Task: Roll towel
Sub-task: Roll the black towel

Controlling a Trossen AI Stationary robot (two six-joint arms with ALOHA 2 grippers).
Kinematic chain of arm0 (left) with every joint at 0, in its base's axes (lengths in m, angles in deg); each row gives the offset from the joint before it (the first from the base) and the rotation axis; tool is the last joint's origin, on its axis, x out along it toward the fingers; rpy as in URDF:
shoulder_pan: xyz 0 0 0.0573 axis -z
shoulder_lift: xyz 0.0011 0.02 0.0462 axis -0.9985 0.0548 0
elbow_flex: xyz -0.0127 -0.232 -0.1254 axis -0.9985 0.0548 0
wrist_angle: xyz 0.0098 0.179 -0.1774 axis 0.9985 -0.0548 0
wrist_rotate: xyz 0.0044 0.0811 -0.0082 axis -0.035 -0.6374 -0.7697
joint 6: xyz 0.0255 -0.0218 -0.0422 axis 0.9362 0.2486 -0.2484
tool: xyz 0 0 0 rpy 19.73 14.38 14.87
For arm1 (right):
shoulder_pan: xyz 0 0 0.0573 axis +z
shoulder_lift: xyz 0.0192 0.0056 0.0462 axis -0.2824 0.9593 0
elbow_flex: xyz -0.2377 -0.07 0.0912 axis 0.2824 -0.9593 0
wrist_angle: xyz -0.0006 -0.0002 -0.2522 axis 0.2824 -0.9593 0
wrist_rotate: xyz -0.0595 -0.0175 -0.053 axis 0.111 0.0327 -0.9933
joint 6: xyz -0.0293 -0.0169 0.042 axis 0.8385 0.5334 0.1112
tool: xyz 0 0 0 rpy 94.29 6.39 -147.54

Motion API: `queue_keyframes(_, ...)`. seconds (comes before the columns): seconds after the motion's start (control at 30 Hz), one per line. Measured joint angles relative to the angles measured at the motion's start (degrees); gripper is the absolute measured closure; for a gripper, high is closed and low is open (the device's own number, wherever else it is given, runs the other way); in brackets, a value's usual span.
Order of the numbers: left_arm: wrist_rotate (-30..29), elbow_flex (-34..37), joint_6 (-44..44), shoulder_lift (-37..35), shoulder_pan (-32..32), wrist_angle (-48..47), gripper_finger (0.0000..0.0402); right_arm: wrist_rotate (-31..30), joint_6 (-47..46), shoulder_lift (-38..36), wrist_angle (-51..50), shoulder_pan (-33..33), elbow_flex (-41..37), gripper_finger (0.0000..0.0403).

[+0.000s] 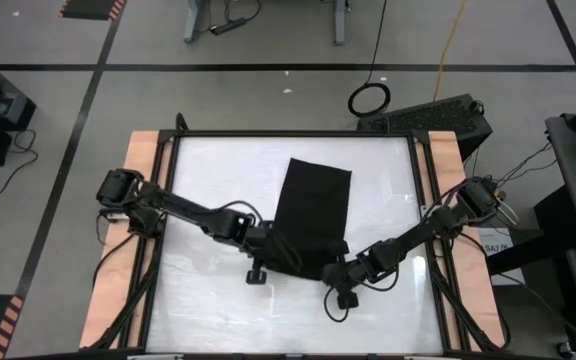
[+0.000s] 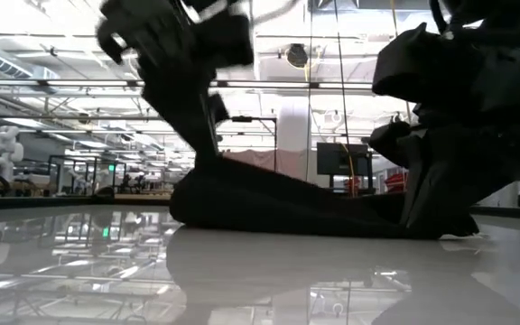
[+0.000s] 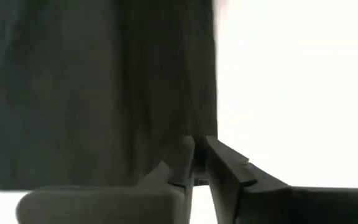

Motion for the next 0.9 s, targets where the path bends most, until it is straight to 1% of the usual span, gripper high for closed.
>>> queue_keyframes(0.1, -6.69, 0.10, 3.71, -0.43, 3.04, -0.99, 0.0311, 2.57, -1.24, -2.19, -1.07, 0.03, -0.29, 0.0402)
queue_keyframes(0.17, -12.22, 0.10, 5.58, -0.43, 5.05, -0.57, 0.0277, 3.84, -1.37, -3.88, -1.04, -0.12, -0.31, 0.0402)
queue_keyframes(0.23, -16.14, 0.10, 7.38, -0.46, 6.76, -0.53, 0.0241, 4.47, -1.52, -5.49, -0.30, -0.46, -0.23, 0.0402)
queue_keyframes(0.33, -18.87, 0.10, 9.50, -0.46, 8.74, 1.68, 0.0193, 5.71, -1.79, -6.46, -0.07, -0.67, -0.20, 0.0402)
queue_keyframes(0.43, -18.63, 0.10, 10.39, 0.07, 10.11, 6.80, 0.0160, 6.14, -1.86, -6.78, 0.40, -0.63, -0.20, 0.0403)
queue_keyframes(0.53, -15.58, 0.10, 11.41, 1.74, 11.19, 10.18, 0.0142, 6.60, -2.05, -6.81, 0.63, -0.65, -0.20, 0.0403)
queue_keyframes(0.6, -13.83, 0.06, 11.56, 3.76, 11.50, 10.94, 0.0137, 6.58, -2.50, -6.81, 0.79, -0.65, -0.19, 0.0403)
queue_keyframes(0.7, -13.49, 0.14, 11.31, 7.03, 11.60, 10.28, 0.0136, 6.57, -3.05, -6.83, 0.78, -0.65, -0.18, 0.0403)
queue_keyframes(0.9, -21.83, 0.14, 11.18, 10.34, 11.53, 11.24, 0.0137, 6.55, -3.80, -6.86, 0.89, -0.65, -0.16, 0.0403)
